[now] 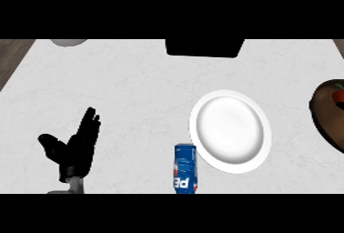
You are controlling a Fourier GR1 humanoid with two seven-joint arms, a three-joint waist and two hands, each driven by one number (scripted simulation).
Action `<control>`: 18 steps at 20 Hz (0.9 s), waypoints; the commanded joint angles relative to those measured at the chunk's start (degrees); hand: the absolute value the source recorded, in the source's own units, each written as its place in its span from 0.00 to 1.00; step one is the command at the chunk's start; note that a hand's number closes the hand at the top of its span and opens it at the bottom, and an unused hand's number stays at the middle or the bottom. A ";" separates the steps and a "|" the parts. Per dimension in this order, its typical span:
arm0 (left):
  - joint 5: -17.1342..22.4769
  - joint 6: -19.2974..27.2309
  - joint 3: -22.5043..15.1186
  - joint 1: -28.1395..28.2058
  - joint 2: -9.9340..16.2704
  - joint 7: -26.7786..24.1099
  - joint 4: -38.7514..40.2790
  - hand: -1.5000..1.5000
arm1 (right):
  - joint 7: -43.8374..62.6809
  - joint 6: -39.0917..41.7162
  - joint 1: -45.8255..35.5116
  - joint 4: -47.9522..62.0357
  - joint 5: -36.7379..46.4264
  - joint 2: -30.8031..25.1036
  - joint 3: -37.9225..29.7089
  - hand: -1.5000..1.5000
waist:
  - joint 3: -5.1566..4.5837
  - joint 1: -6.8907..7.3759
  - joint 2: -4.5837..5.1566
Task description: Pick the bell pepper from the plate and place it in the pan
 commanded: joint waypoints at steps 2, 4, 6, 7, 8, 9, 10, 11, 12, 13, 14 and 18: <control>-0.86 0.29 -1.25 0.42 -1.07 0.38 2.37 0.50 | -10.34 -4.74 -0.87 7.68 -2.95 -1.45 -3.33 0.00 | -0.09 -0.05 0.57; -0.02 0.12 -0.81 1.01 -1.54 0.27 2.54 0.50 | -13.28 -4.34 -3.07 8.00 -7.08 0.20 -6.26 0.00 | -0.15 -0.47 0.22; 0.30 -0.86 -0.20 0.38 0.29 1.52 1.16 0.50 | -15.50 -1.41 -6.20 7.75 -11.67 0.39 -9.72 0.00 | 0.04 0.25 0.37; 0.52 -0.52 0.73 0.70 0.71 1.53 1.21 0.50 | -17.77 1.29 -6.76 7.78 -14.68 -0.20 -11.94 0.00 | 0.01 -0.36 0.10; 0.13 -0.42 -0.01 1.75 -0.98 -1.01 3.34 0.50 | -20.11 3.10 -7.21 7.66 -17.45 0.61 -13.84 0.00 | -0.05 -0.99 0.10; -1.19 1.31 -1.11 1.56 -2.08 -0.72 2.43 0.50 | -20.98 5.36 -7.97 7.99 -19.45 -0.74 -15.51 0.00 | -0.10 -1.44 -0.16; -0.23 0.35 0.56 0.11 -0.35 0.31 3.22 0.50 | -22.78 5.27 -7.69 8.90 -21.25 1.04 -16.97 0.00 | -0.04 -1.21 0.18; -1.47 2.43 -1.27 1.81 -2.62 -0.05 1.18 0.50 | -24.72 8.30 -6.64 9.62 -22.81 -1.91 -18.48 0.00 | -0.07 -1.46 -0.10; 0.28 0.08 0.42 1.32 -0.33 1.05 1.62 0.50 | -24.35 11.06 -7.73 10.32 -24.71 -2.59 -19.97 0.00 | -0.14 -1.55 -0.17; 0.17 -0.18 -0.40 3.21 -0.78 0.47 0.55 0.50 | -25.32 12.14 -7.11 10.99 -25.98 -4.05 -21.33 0.00 | -0.16 -1.35 -0.22; -0.58 0.65 -0.95 3.48 -1.36 0.14 -0.02 0.50 | -26.18 16.02 -5.81 12.04 -28.00 -5.13 -22.97 0.00 | -0.16 -1.95 -0.38; 0.80 -0.62 1.47 2.12 0.20 0.01 1.98 0.50 | -29.58 25.90 -2.79 14.73 -32.98 -7.45 -26.62 0.00 | -0.31 -2.81 -0.53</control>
